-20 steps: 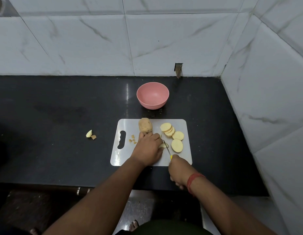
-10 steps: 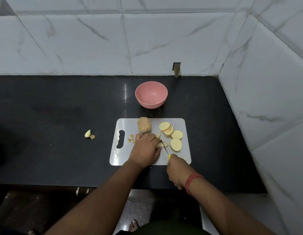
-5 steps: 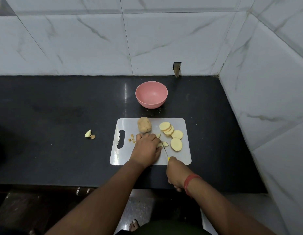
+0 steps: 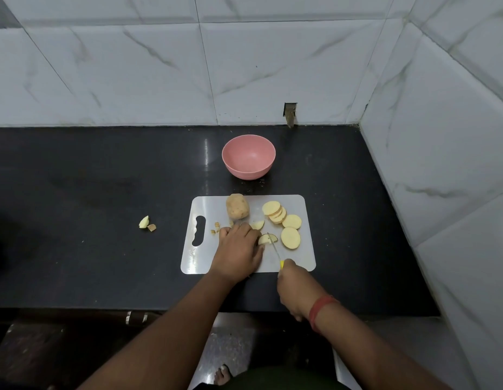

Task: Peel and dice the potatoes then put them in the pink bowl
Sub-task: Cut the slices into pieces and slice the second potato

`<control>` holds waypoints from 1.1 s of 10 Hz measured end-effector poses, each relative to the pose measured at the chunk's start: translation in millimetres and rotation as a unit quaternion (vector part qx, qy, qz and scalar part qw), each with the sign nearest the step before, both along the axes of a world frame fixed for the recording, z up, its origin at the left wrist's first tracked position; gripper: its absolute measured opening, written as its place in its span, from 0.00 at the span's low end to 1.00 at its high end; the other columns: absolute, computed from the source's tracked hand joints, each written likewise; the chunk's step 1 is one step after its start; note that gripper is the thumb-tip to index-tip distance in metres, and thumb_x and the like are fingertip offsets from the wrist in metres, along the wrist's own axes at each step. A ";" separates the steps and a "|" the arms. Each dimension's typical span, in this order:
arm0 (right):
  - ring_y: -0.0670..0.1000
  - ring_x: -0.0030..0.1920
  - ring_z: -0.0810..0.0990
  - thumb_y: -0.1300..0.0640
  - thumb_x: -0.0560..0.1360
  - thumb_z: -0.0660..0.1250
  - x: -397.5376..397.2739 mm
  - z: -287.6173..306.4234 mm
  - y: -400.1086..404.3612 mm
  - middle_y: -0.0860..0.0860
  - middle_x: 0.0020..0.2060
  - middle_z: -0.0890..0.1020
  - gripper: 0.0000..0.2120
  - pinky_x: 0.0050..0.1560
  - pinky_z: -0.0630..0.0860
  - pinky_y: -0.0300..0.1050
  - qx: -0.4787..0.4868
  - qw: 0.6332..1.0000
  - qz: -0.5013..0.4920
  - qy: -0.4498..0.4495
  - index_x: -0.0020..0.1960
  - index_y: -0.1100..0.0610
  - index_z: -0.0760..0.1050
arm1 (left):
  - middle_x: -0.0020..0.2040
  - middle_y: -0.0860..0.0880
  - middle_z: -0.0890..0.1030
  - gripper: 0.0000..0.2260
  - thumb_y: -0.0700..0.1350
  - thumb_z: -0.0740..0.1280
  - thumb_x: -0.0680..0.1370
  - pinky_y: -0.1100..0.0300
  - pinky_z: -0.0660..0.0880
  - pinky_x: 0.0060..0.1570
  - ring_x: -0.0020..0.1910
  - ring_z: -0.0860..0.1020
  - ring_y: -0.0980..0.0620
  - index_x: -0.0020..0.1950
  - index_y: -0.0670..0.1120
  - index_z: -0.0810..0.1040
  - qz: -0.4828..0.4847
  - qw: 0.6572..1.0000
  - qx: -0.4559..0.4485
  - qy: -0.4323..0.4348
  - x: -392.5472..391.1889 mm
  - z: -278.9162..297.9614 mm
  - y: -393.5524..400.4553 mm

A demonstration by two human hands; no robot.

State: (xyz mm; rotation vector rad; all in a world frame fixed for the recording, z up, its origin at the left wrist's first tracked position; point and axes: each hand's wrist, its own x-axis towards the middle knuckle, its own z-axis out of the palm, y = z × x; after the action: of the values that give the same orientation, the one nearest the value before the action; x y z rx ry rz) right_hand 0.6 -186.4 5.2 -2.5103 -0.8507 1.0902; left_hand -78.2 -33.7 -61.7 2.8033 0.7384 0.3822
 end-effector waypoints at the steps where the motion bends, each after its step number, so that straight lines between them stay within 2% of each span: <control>1: 0.47 0.32 0.64 0.62 0.80 0.53 -2.4 4.4 8.6 0.56 0.46 0.71 0.13 0.32 0.64 0.37 -0.005 0.999 0.035 -0.005 0.63 0.61 0.67 | 0.45 0.52 0.75 0.07 0.52 0.64 0.77 0.51 0.63 0.49 0.47 0.73 0.48 0.48 0.50 0.77 0.011 1.000 -0.010 0.016 2.6 2.8 -0.4; 2: 0.50 0.34 0.68 0.63 0.80 0.54 -3.0 5.7 12.9 0.57 0.46 0.71 0.07 0.33 0.64 0.37 0.006 0.999 0.047 0.005 0.57 0.55 0.65 | 0.44 0.51 0.76 0.06 0.51 0.65 0.77 0.52 0.62 0.49 0.46 0.74 0.48 0.45 0.50 0.76 0.019 0.999 -0.016 0.024 5.1 5.2 -2.4; 4: 0.55 0.44 0.71 0.63 0.79 0.54 -7.2 12.5 14.3 0.57 0.47 0.71 0.04 0.35 0.67 0.38 -0.011 0.999 0.045 0.027 0.52 0.57 0.61 | 0.41 0.51 0.77 0.05 0.49 0.66 0.77 0.52 0.62 0.48 0.44 0.76 0.47 0.43 0.50 0.75 0.033 0.998 -0.029 0.035 8.6 7.0 -5.0; 5: 0.55 0.38 0.71 0.63 0.80 0.52 -10.4 18.0 19.4 0.58 0.45 0.71 0.05 0.39 0.69 0.43 -0.036 0.997 0.005 0.071 0.46 0.56 0.62 | 0.41 0.50 0.78 0.05 0.48 0.66 0.77 0.53 0.60 0.47 0.44 0.76 0.46 0.43 0.49 0.76 0.035 0.998 -0.032 0.037 9.0 8.1 -5.8; 6: 0.52 0.31 0.67 0.64 0.80 0.50 -10.7 21.0 17.0 0.59 0.43 0.72 0.11 0.39 0.67 0.44 -0.090 0.993 0.069 0.033 0.39 0.55 0.60 | 0.41 0.50 0.78 0.05 0.48 0.66 0.78 0.52 0.60 0.48 0.44 0.76 0.46 0.43 0.49 0.76 0.038 0.998 -0.040 0.034 9.2 9.8 -7.7; 7: 0.55 0.43 0.76 0.56 0.77 0.58 0.2 5.2 16.5 0.55 0.48 0.77 0.06 0.49 0.71 0.43 -0.156 0.901 0.396 -0.079 0.46 0.58 0.71 | 0.43 0.50 0.78 0.06 0.48 0.65 0.79 0.52 0.61 0.50 0.46 0.76 0.46 0.45 0.48 0.77 0.038 0.998 -0.037 0.040 9.2 9.7 -9.3; 8: 0.54 0.62 0.73 0.45 0.72 0.64 -21.6 8.8 11.7 0.49 0.59 0.78 0.10 0.68 0.67 0.48 -0.267 0.687 0.604 -0.302 0.40 0.52 0.72 | 0.45 0.50 0.79 0.06 0.49 0.64 0.80 0.51 0.62 0.52 0.47 0.76 0.47 0.47 0.49 0.78 0.038 0.998 -0.032 0.044 8.8 9.9 -9.6; 9: 0.69 0.59 0.71 0.51 0.78 0.62 -17.0 14.6 -5.0 0.64 0.68 0.70 0.12 0.69 0.59 0.69 -0.339 0.837 0.424 -0.063 0.48 0.62 0.73 | 0.46 0.51 0.79 0.06 0.51 0.64 0.80 0.51 0.63 0.54 0.49 0.76 0.47 0.48 0.50 0.78 0.035 0.998 -0.033 0.045 7.8 11.9 -9.4; 10: 0.81 0.44 0.68 0.65 0.77 0.57 -16.8 5.3 -22.9 0.63 0.39 0.73 0.14 0.40 0.61 0.79 0.072 0.988 -0.102 0.092 0.60 0.69 0.72 | 0.48 0.52 0.78 0.09 0.54 0.64 0.79 0.49 0.63 0.56 0.51 0.75 0.48 0.52 0.50 0.78 0.040 0.998 -0.022 0.039 3.9 10.1 -9.7; 11: 0.66 0.41 0.72 0.64 0.77 0.56 -11.9 7.0 -17.7 0.54 0.33 0.67 0.09 0.42 0.67 0.71 0.068 0.996 -0.043 0.038 0.40 0.55 0.67 | 0.49 0.52 0.78 0.13 0.56 0.62 0.78 0.48 0.62 0.56 0.50 0.74 0.49 0.55 0.50 0.79 0.047 0.998 -0.013 0.026 -2.4 7.0 -9.6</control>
State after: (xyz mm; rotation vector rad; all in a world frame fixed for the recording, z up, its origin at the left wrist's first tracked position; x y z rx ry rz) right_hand -11.3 -204.1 12.2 -2.3550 -0.7616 1.0557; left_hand -80.6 -43.3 -54.7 2.7704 0.8828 0.3129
